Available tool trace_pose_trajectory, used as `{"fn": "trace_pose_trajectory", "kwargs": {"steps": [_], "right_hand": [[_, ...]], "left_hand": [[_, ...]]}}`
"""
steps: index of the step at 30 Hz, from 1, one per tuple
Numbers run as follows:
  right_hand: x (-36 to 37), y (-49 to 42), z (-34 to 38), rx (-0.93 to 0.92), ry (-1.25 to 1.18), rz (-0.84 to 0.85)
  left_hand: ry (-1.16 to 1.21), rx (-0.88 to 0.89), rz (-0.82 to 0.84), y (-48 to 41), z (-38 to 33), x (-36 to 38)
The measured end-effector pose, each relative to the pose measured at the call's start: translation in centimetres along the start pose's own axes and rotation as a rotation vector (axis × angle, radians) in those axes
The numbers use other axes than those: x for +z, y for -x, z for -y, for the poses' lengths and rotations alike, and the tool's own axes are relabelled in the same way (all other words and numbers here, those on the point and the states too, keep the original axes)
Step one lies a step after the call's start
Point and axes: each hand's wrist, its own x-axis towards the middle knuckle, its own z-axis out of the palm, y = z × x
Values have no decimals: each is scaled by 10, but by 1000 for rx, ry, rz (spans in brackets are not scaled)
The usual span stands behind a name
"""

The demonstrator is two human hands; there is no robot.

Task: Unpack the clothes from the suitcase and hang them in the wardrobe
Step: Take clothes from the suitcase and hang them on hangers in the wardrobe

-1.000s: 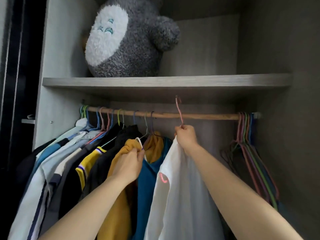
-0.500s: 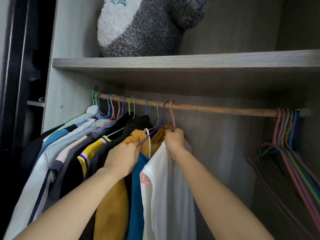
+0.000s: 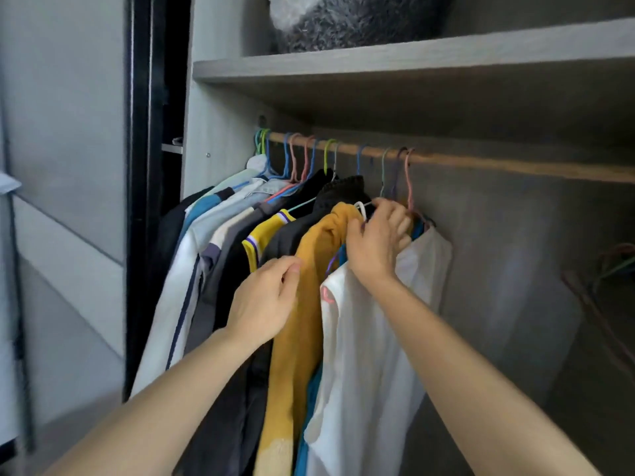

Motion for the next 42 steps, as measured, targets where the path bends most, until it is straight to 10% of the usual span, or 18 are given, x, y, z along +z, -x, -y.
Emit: {"fn": "trace_pose_trajectory", "kwargs": {"steps": [6,23,33,42], "right_hand": [[34,118,57,-409,-2,197],[117,527,124,-623,77,1395],[235,791,19,-651,130,1759],[394,986,-92,-630,147,1732]], "left_hand": [[-233,-252,13,94,80,-73],[-626,-1042,177,454,201,-261],[-556,-1405,230,703,329,-183],[-525,-1381,277,871,493,-68]]}}
